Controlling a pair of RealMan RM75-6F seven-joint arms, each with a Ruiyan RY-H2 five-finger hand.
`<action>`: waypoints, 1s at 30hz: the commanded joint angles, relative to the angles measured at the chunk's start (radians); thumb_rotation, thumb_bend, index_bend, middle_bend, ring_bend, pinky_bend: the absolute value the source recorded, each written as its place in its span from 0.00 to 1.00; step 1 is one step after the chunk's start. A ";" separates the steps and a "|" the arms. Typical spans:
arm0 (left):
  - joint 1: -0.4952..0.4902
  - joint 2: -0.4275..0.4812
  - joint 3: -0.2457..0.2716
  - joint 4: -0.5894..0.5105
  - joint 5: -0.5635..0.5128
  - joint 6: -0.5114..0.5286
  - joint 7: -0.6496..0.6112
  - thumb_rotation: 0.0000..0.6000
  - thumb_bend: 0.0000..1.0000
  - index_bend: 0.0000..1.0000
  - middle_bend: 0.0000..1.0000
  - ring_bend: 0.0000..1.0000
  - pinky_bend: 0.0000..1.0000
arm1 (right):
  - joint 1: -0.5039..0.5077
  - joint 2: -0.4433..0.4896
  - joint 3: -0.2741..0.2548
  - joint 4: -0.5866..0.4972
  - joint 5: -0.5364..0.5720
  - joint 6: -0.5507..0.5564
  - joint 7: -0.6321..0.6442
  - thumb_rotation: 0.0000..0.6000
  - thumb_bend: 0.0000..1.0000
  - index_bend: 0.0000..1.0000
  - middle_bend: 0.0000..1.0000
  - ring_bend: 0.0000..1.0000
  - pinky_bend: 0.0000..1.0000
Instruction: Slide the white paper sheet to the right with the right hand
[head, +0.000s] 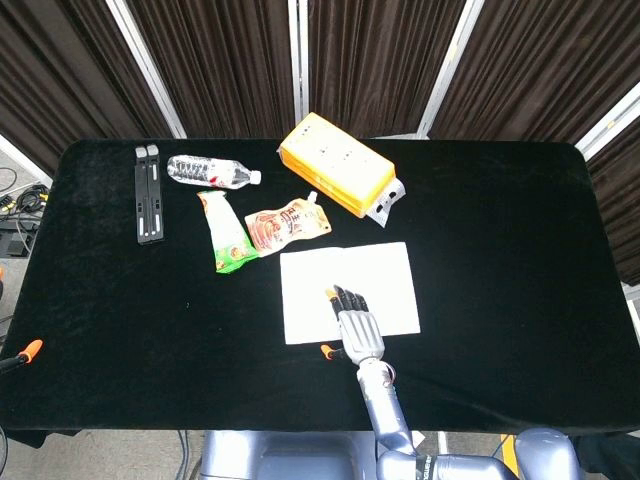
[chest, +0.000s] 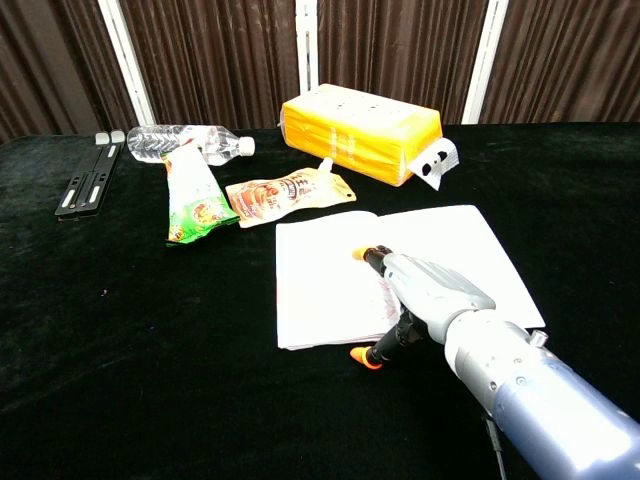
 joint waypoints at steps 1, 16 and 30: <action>0.000 -0.002 -0.001 0.001 0.000 0.001 0.000 1.00 0.14 0.00 0.00 0.00 0.00 | -0.007 -0.028 0.002 0.054 -0.047 0.014 0.045 1.00 0.13 0.00 0.00 0.00 0.00; -0.007 -0.008 -0.002 -0.003 0.009 -0.004 0.008 1.00 0.14 0.00 0.00 0.00 0.00 | -0.053 -0.080 0.033 0.141 -0.204 0.111 0.214 1.00 0.39 0.00 0.00 0.00 0.00; -0.008 -0.007 -0.001 -0.014 0.025 0.006 0.004 1.00 0.14 0.00 0.00 0.00 0.00 | -0.136 -0.031 0.208 -0.041 -0.078 0.182 0.224 1.00 0.49 0.00 0.00 0.00 0.00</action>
